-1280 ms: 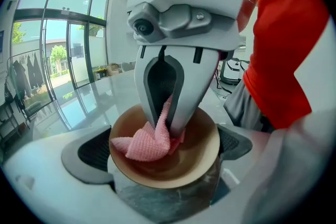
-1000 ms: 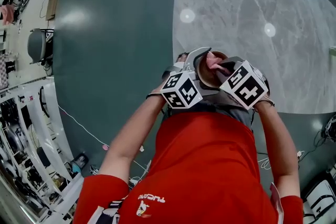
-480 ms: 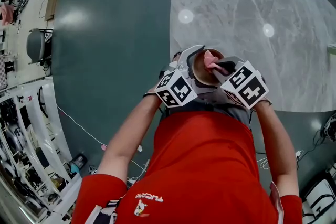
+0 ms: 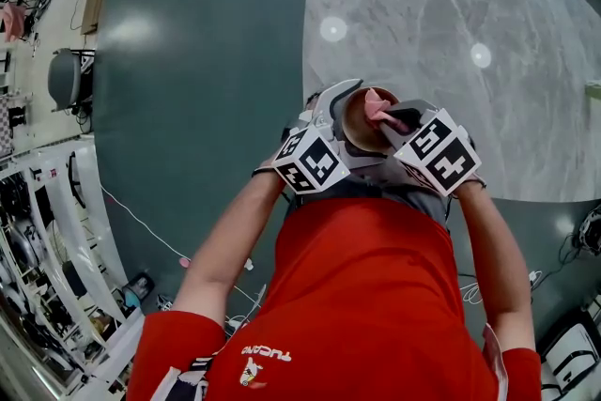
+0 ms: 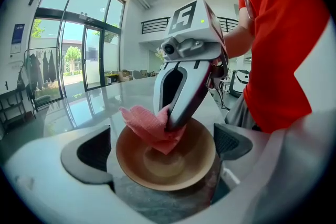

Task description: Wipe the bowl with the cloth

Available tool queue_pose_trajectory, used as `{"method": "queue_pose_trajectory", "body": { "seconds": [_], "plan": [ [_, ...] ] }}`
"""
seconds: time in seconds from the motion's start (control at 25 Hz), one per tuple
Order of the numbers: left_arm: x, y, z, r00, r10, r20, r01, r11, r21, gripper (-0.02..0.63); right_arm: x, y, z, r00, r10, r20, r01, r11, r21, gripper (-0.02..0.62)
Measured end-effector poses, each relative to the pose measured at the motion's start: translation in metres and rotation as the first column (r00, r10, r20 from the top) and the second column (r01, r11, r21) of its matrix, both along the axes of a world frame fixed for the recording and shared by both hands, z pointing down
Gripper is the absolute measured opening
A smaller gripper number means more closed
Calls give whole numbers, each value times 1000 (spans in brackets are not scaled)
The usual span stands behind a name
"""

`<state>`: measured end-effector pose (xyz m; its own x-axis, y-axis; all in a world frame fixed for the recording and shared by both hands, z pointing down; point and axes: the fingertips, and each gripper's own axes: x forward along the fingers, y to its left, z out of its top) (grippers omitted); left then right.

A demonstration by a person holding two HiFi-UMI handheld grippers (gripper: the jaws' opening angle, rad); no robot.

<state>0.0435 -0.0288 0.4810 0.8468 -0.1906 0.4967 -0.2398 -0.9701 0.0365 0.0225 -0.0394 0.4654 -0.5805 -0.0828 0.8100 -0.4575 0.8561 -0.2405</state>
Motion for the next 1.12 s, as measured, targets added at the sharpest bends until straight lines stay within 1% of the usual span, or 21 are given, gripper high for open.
{"method": "queue_pose_trajectory", "body": {
  "seconds": [0.12, 0.28, 0.4, 0.52, 0.64, 0.72, 0.88, 1.0, 1.12],
  "plan": [
    [-1, -4, -8, 1000, -21, -23, 21, 1000, -4, 586, 1, -3, -8, 1000, 7, 30, -7, 1000, 13, 25],
    [-3, -3, -26, 997, -44, -60, 44, 999, -12, 586, 1, -3, -26, 994, 42, 105, -45, 999, 26, 25],
    [-4, -4, -40, 994, -68, -83, 67, 998, -11, 586, 5, -8, -42, 981, 76, 181, -86, 995, 43, 25],
    [-6, -10, -60, 987, -107, -121, 108, 994, 4, 584, 9, -12, -59, 960, 98, 263, -123, 989, 81, 25],
    [-8, -15, -81, 975, -141, -171, 146, 989, 19, 579, 13, -12, -76, 932, 108, 346, -162, 978, 130, 25],
    [-9, -15, -91, 967, -162, -198, 170, 985, 25, 563, 17, -11, -88, 912, 111, 395, -189, 968, 166, 25],
    [-15, -20, -110, 943, -230, -241, 243, 970, 25, 481, 27, -15, -113, 863, 126, 489, -264, 938, 224, 25],
    [-19, -22, -126, 915, -290, -280, 305, 952, 12, 428, 38, -15, -135, 817, 137, 560, -329, 908, 258, 25],
    [-22, -24, -144, 883, -352, -310, 370, 929, -1, 370, 49, -14, -157, 768, 133, 627, -385, 878, 285, 26]
  ]
}}
